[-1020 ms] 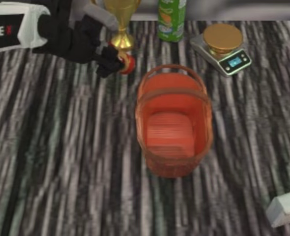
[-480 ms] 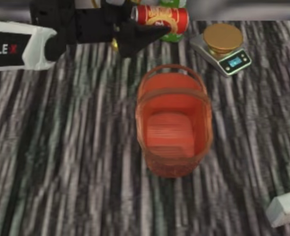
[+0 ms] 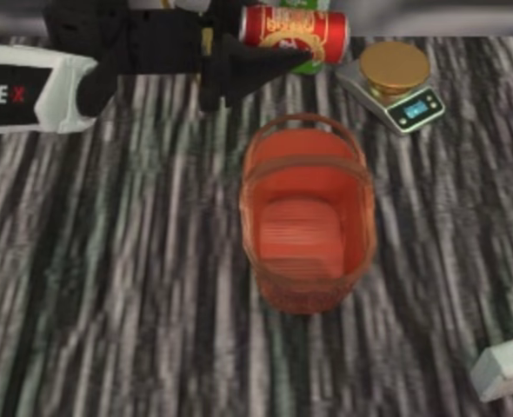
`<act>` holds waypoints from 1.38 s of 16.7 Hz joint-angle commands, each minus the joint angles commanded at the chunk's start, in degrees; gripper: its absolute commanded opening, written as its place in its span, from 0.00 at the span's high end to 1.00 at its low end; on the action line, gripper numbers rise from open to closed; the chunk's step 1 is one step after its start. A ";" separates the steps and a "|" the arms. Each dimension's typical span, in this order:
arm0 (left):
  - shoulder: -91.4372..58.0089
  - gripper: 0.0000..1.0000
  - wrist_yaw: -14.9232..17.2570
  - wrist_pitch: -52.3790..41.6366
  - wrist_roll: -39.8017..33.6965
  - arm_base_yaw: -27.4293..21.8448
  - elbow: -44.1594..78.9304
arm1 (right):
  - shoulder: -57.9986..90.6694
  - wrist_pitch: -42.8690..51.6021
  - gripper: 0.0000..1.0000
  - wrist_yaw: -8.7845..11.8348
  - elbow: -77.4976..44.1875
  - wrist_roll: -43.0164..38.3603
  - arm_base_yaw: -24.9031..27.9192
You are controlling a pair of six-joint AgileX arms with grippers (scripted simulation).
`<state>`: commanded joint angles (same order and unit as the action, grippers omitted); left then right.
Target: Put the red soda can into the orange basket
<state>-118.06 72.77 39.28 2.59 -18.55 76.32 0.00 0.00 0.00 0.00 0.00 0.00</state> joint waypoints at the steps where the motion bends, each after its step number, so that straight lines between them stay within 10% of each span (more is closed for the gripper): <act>1: 0.00 1.00 0.00 0.00 0.00 0.00 0.00 | 0.00 0.00 0.00 0.00 0.00 0.00 0.00; 17: -13.51 1.00 0.10 18.98 -0.23 1.50 -5.24 | 0.00 0.00 0.00 0.00 0.00 0.00 0.00; 23: -13.51 0.55 0.10 18.98 -0.23 1.50 -5.24 | 0.00 0.00 0.00 0.00 0.00 0.00 0.00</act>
<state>-131.57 72.87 58.26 2.36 -17.06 71.08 0.00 0.00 0.00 0.00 0.00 0.00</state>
